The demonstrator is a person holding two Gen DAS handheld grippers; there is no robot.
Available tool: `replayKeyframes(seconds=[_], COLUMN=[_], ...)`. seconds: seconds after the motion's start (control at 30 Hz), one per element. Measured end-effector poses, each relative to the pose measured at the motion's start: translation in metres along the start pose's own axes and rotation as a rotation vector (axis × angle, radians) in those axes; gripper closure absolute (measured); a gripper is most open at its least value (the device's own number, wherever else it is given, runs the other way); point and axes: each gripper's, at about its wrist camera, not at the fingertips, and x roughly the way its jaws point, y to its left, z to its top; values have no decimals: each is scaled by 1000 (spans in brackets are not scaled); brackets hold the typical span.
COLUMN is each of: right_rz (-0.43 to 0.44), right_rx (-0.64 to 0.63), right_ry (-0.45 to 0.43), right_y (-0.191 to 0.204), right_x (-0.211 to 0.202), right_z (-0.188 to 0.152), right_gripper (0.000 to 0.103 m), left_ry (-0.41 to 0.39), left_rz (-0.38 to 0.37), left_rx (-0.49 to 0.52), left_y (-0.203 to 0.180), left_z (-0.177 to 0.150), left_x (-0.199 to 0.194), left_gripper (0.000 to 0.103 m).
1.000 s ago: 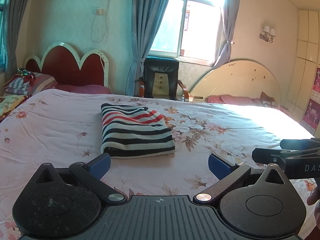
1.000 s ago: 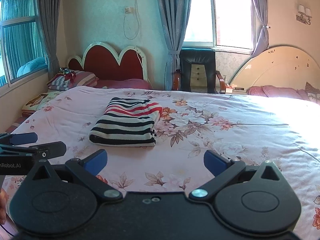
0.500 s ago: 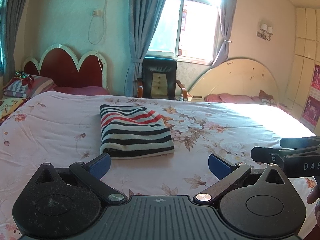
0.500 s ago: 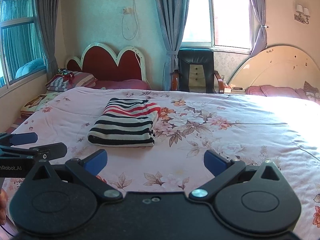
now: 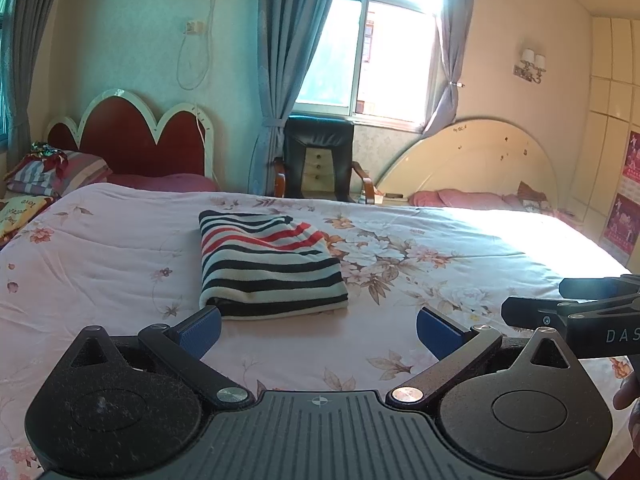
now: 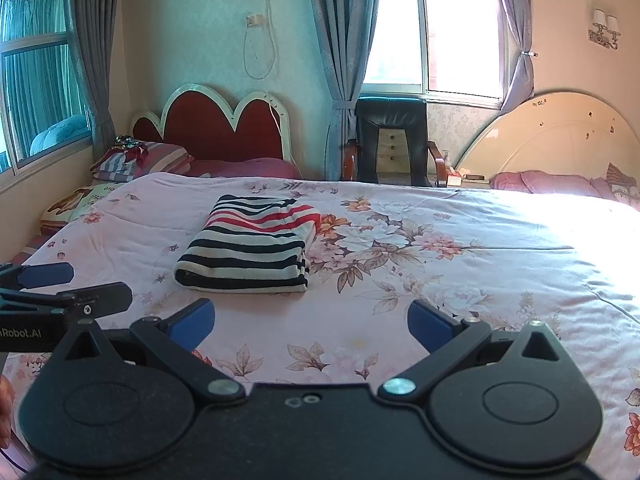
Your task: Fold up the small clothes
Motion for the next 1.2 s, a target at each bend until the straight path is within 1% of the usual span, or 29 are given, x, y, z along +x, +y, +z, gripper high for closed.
replayKeyframes(seconds=[1.2], right_rz=[2], right_rx=[-3], right_ry=[-3], right_y=[-3], right_x=[0], right_z=[-1], right_gripper=[1], left_ry=[-16], left_rz=[4], left_rx=[8], left_y=[-1], left_z=[1], left_x=[-3], left_gripper=[0])
